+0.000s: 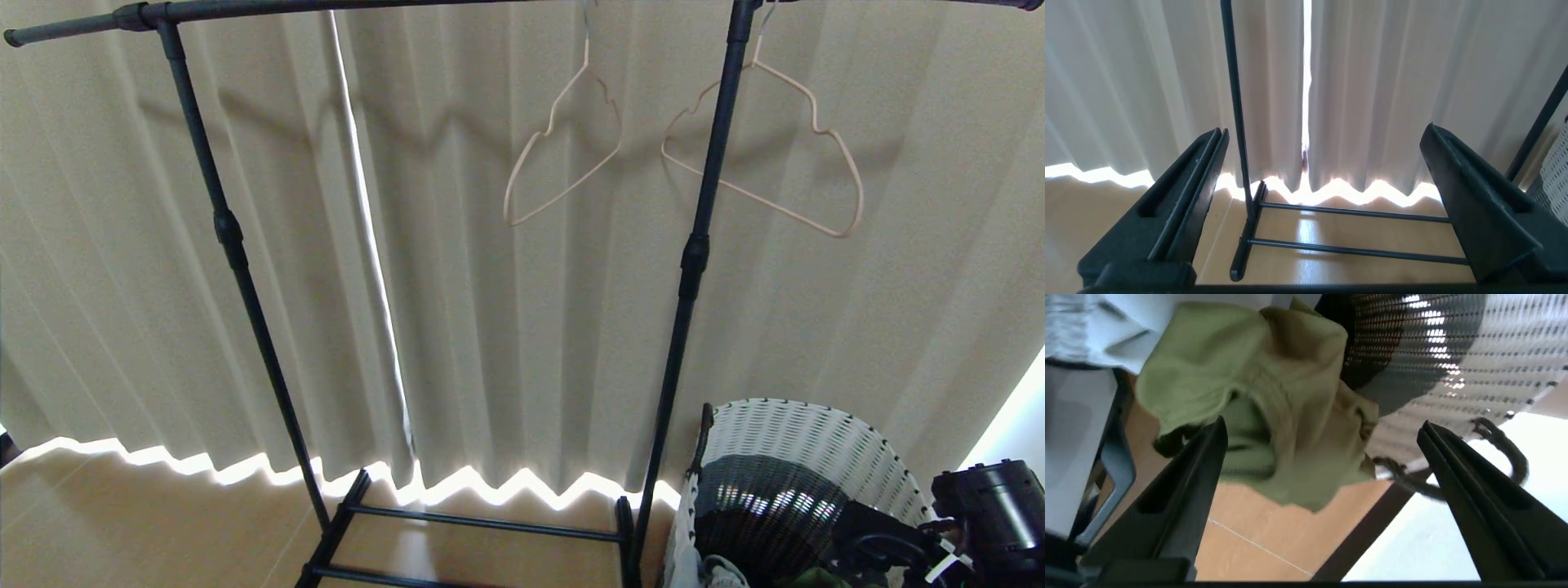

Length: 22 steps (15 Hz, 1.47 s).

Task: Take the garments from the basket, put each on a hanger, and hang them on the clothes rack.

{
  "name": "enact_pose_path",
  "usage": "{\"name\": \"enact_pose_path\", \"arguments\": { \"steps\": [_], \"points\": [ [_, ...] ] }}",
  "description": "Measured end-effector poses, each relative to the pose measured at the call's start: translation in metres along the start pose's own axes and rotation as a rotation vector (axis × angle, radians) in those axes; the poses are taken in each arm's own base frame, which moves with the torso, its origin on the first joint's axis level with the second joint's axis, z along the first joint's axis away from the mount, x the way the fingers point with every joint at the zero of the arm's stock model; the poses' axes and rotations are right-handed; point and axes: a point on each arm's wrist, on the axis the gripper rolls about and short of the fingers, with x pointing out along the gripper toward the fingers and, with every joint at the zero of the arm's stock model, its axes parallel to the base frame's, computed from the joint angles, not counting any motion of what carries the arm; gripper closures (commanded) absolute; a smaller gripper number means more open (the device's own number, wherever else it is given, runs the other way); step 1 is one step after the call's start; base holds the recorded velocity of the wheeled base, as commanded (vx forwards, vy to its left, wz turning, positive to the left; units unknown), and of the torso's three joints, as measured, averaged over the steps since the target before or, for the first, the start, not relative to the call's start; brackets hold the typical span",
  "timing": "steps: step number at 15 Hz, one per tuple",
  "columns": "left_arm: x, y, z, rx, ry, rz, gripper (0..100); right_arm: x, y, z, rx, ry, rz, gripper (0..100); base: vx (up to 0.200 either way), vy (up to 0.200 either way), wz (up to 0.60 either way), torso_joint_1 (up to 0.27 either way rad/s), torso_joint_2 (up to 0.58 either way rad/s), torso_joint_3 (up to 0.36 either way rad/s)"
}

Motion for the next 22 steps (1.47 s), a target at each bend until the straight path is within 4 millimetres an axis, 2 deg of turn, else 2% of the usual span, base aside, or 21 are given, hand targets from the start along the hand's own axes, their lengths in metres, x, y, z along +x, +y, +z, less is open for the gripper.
{"name": "enact_pose_path", "arguments": {
  "steps": [4, 8, 20, 21, 22],
  "points": [
    [0.0, 0.0, 0.0, 0.0, 0.0, 0.0, 0, 0.012, -0.006, 0.002, -0.01, 0.042, -0.036, 0, 0.0, 0.0, 0.0, 0.0, 0.0, 0.0],
    [0.0, 0.0, 0.0, 0.0, 0.0, 0.0, 0, 0.023, -0.015, 0.012, 0.004, -0.037, -0.107, 0, 0.0, 0.0, 0.0, 0.0, 0.0, 0.0],
    [0.0, 0.0, 0.0, 0.0, 0.0, 0.0, 0, 0.034, -0.011, 0.009, -0.01, -0.053, -0.108, 0, 0.0, 0.0, 0.0, 0.0, 0.0, 0.0],
    [0.0, 0.0, 0.0, 0.0, -0.001, 0.0, 0, 0.034, -0.01, 0.008, -0.01, -0.053, -0.106, 100, 0.0, 0.0, 0.0, 0.0, 0.0, 0.0],
    [0.0, 0.0, 0.0, 0.0, 0.0, 0.0, 0, 0.035, -0.01, 0.008, -0.01, -0.051, -0.105, 100, 0.0, 0.0, 0.0, 0.0, 0.0, 0.0]
  ]
}}
